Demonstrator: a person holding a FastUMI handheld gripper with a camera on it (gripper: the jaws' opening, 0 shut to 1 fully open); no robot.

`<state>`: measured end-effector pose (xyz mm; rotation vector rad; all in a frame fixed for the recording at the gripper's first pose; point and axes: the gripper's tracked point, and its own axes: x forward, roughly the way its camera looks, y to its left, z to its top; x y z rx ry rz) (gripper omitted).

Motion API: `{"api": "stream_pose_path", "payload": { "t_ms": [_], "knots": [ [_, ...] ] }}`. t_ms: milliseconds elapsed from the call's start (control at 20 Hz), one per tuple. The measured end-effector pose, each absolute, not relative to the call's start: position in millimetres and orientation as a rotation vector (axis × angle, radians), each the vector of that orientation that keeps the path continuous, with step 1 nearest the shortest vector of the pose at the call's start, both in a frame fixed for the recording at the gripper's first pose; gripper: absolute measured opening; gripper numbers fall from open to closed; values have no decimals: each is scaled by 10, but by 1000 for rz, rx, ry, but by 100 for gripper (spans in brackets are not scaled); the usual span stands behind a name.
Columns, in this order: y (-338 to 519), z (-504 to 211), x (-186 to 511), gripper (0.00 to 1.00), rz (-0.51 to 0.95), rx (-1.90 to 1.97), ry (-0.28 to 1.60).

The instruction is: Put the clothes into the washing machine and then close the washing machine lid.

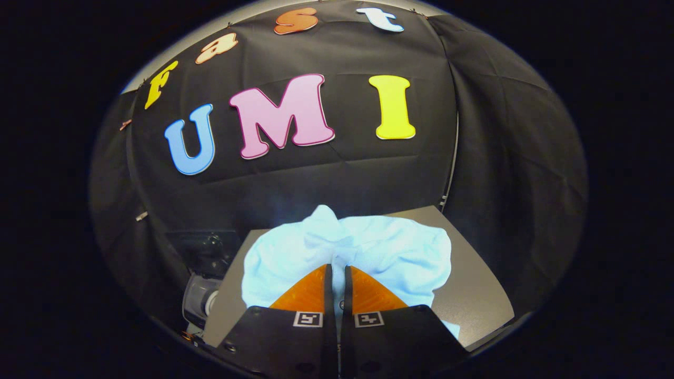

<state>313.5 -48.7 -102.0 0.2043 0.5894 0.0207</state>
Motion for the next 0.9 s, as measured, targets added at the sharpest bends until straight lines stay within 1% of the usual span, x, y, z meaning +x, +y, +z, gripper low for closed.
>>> {"api": "stream_pose_path", "payload": {
  "t_ms": [400, 550, 750, 900],
  "knots": [
    [-16, -275, 3297, 7, 97, 228, 495],
    [246, 88, 3292, 7, 136, 257, 434],
    [739, 447, 3197, 7, 213, 241, 380],
    [1198, 559, 3120, 7, 289, 264, 372]
  ]
}}
